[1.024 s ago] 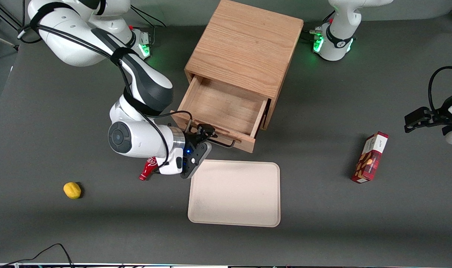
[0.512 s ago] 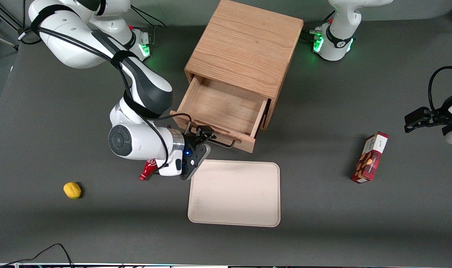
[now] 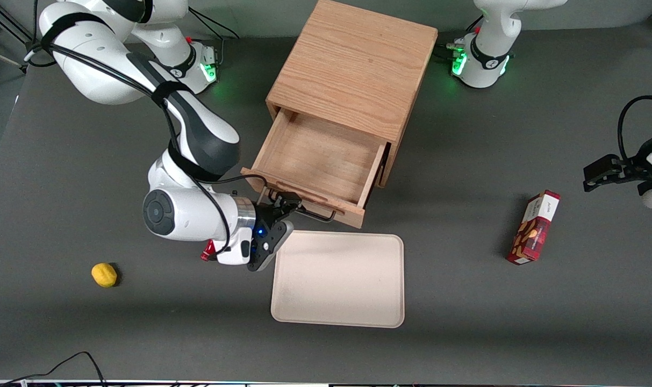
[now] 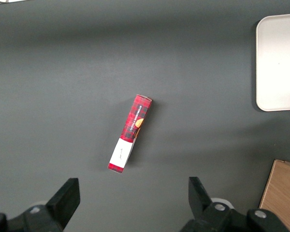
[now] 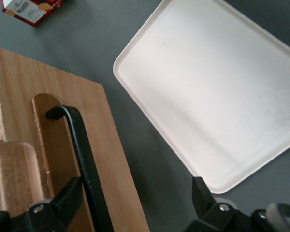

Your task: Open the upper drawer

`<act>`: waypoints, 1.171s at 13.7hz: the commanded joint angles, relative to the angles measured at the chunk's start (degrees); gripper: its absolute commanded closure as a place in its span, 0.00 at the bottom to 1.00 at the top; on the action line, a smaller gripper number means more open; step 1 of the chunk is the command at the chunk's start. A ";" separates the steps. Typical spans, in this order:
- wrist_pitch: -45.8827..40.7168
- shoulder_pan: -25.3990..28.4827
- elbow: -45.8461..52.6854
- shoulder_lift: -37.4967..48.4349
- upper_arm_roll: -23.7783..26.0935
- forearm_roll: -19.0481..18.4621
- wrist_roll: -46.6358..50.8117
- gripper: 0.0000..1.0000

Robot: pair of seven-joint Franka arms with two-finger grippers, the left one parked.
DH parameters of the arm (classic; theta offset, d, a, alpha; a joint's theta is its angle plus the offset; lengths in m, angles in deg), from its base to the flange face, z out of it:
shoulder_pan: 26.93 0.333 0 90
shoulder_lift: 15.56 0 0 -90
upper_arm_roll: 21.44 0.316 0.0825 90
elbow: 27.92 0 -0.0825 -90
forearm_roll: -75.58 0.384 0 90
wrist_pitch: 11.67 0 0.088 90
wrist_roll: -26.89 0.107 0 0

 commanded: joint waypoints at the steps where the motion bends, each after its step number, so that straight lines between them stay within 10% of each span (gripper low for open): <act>1: -0.48 0.66 4.44 -2.78 -0.85 -0.29 0.58 0.00; 11: -13.28 -1.01 10.25 8.17 -1.90 -1.95 0.84 0.00; 16: -31.03 -3.12 8.93 24.25 -7.68 -2.40 19.62 0.00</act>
